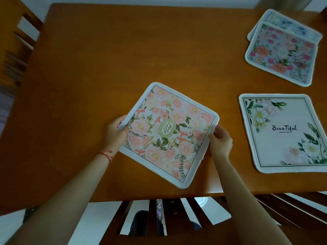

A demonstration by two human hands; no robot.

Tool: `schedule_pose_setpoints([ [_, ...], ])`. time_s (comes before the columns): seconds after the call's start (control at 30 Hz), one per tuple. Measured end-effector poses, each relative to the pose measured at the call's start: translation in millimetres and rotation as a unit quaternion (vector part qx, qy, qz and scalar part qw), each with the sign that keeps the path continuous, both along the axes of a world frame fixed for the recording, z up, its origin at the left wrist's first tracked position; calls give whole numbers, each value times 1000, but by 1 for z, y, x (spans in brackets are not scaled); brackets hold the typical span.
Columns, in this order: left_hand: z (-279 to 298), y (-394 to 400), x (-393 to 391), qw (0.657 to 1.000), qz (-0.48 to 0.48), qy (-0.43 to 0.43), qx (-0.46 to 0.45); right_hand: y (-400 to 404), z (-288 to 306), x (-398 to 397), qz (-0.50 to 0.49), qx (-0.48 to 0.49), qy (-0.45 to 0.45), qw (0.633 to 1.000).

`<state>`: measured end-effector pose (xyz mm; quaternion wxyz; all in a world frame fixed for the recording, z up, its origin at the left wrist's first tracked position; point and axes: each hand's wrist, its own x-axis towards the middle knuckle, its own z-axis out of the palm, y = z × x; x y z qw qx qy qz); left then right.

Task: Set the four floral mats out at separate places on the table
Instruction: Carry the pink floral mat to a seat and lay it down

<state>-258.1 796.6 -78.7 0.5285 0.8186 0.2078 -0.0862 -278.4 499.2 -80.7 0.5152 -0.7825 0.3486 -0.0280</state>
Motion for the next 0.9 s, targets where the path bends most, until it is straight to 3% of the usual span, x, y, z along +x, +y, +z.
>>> schedule_pose_setpoints([
  [0.37, -9, -15, -39, 998, 55, 5, -12, -12, 8, 20, 60, 36, -23, 997],
  [0.6, -7, -12, -25, 998, 47, -10, 39, -17, 1, -7, 52, 23, -18, 998],
  [0.9, -9, -20, -25, 998, 55, -2, -10, -14, -9, -1, 85, 20, -34, 996],
])
